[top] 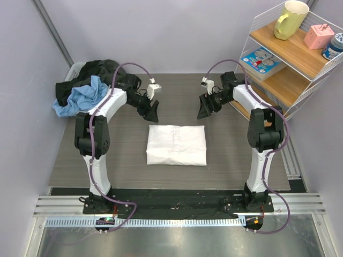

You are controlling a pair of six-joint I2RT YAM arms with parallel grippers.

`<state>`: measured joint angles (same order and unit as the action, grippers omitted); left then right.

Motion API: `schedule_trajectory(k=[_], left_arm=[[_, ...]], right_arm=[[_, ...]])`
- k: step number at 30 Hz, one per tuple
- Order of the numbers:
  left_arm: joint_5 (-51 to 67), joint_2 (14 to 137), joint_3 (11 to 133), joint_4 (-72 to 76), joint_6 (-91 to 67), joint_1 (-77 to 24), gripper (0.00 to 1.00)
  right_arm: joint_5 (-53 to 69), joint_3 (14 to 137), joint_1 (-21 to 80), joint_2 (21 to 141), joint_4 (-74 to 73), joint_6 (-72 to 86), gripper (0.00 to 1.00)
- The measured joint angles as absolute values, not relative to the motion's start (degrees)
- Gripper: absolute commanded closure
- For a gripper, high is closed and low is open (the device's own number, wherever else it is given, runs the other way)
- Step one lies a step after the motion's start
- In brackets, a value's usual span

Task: Fold and stack the long sleeve shirts
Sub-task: Fold the shirt

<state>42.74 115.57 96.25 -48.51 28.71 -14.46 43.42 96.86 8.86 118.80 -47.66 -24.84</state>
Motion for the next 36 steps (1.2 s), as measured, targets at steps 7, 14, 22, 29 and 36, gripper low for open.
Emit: schedule_trajectory(k=[7,14,22,29,36], left_arm=[[42.61,117.21,94.3,-50.7,28.38,-15.11,0.31],[41.17,121.82,94.43,-51.35,28.29,-15.11,0.38],[40.38,122.65,94.48,-51.16,26.89,-14.06,0.81],[43.16,122.63,95.13,-51.35,25.89,-12.84,1.0],[42.65,122.76,96.88,-50.17,24.08,-12.12,1.0]], right_arm=[[43.68,93.1,10.81,118.41,-49.01,-28.4,0.22],[41.76,89.84,11.7,120.27,-47.33,-30.04,0.43],[41.1,89.23,11.68,120.4,-46.96,-30.92,0.6],[41.04,89.6,11.68,120.36,-47.07,-30.72,0.9],[40.73,91.66,11.35,120.36,-46.96,-29.41,0.99]])
